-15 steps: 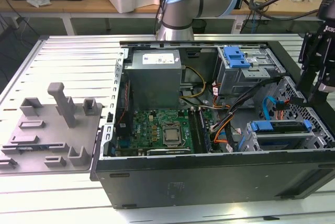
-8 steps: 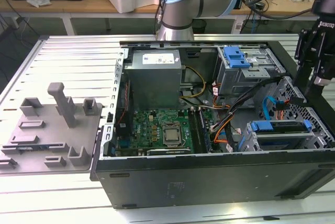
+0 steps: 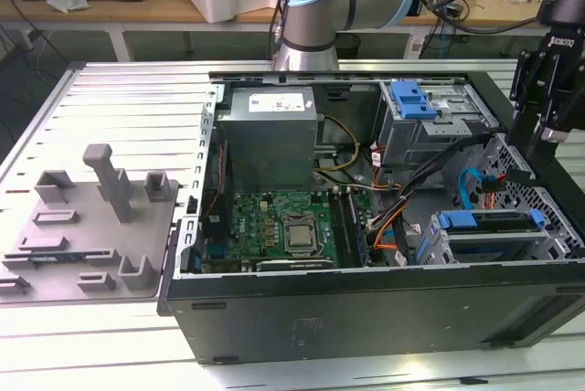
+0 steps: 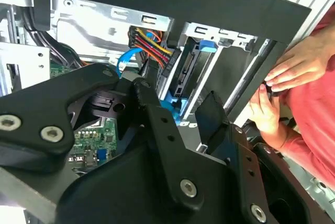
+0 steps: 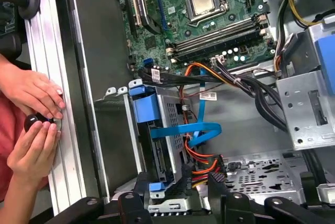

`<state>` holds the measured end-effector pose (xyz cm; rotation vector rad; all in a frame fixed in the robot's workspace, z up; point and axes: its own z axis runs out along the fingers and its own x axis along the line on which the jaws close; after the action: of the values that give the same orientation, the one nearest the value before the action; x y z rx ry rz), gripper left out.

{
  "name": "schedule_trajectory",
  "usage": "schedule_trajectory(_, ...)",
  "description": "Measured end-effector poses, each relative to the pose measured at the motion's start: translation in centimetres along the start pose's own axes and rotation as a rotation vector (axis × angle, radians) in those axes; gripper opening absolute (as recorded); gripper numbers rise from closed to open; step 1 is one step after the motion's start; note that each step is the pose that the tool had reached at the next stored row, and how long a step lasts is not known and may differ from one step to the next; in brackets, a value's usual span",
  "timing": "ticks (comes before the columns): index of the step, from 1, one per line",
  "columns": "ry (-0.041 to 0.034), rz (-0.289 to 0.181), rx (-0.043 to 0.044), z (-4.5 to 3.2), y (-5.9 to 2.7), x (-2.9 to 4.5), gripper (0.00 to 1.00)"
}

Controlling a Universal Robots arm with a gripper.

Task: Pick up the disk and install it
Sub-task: 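Insert the first disk wire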

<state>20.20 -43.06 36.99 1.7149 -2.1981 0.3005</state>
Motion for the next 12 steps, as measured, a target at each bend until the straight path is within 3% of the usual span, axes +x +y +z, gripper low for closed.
schedule_trajectory(2,0.0021,0.001,-0.0004,0.16,0.0,-0.06,0.48)
schedule_trajectory(4,0.0037,0.001,-0.0012,0.3,-0.04,-0.14,0.48)
schedule_trajectory(5,0.005,0.001,-0.0022,0.36,-0.11,-0.18,0.41)
schedule_trajectory(8,0.0092,0.0,-0.0057,0.49,-0.33,-0.3,0.41)
schedule_trajectory(12,0.0238,0.0,-0.0121,1.2,-0.56,-0.84,0.41)
